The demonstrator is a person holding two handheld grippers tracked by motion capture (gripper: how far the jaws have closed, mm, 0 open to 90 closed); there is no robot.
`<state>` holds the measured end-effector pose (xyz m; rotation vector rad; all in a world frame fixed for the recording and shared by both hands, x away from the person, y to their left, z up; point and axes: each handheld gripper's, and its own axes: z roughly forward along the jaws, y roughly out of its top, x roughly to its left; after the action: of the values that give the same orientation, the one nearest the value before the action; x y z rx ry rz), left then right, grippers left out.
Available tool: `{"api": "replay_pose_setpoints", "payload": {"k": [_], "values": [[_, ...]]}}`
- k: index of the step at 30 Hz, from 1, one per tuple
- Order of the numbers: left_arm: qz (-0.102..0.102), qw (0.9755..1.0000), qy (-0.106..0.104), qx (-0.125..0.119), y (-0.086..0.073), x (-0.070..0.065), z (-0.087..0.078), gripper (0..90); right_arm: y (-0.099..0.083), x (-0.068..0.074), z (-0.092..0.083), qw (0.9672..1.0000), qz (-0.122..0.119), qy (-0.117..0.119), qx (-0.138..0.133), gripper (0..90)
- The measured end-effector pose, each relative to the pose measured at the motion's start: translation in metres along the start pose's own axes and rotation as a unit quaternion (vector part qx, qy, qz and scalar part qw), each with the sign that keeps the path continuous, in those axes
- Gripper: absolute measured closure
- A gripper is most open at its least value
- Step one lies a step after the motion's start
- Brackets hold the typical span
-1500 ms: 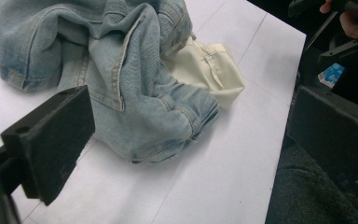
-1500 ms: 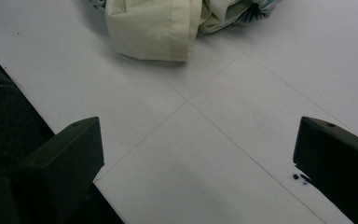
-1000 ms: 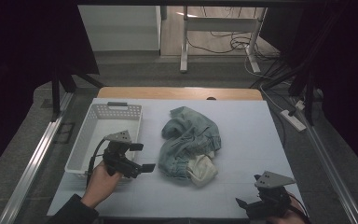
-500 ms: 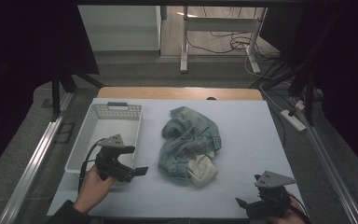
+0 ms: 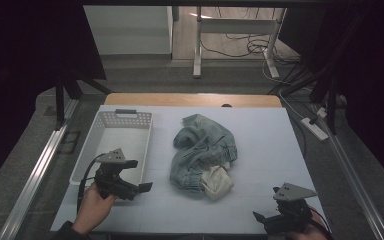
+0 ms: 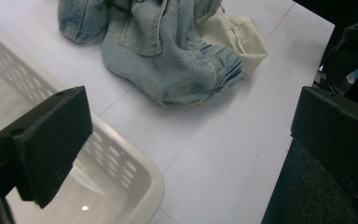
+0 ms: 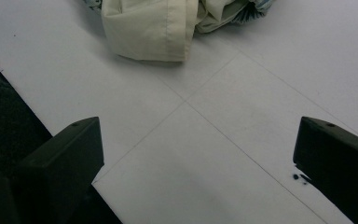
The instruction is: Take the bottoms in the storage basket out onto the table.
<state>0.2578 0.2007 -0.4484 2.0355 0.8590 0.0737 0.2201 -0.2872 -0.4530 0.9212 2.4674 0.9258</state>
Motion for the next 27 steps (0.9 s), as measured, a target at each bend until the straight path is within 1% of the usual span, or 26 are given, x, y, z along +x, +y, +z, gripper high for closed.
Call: {"api": "replay_pose_setpoints", "payload": {"k": [10, 18, 27], "values": [[-0.008, 0.9999, 0.013, -0.005, -0.013, -0.002, -0.012, 0.0, 0.0, 0.0, 0.0, 1.0, 0.001, -0.001, 0.0, 1.8], [-0.022, 0.9995, 0.022, -0.012, -0.028, -0.004, -0.024, 0.0, 0.0, 0.0, 0.0, 1.0, 0.002, -0.001, 0.002, 1.8], [-0.037, 0.9987, 0.033, -0.013, -0.044, -0.005, -0.037, 0.0, 0.0, 0.0, 0.0, 1.0, 0.0, -0.002, 0.005, 1.9]]}}
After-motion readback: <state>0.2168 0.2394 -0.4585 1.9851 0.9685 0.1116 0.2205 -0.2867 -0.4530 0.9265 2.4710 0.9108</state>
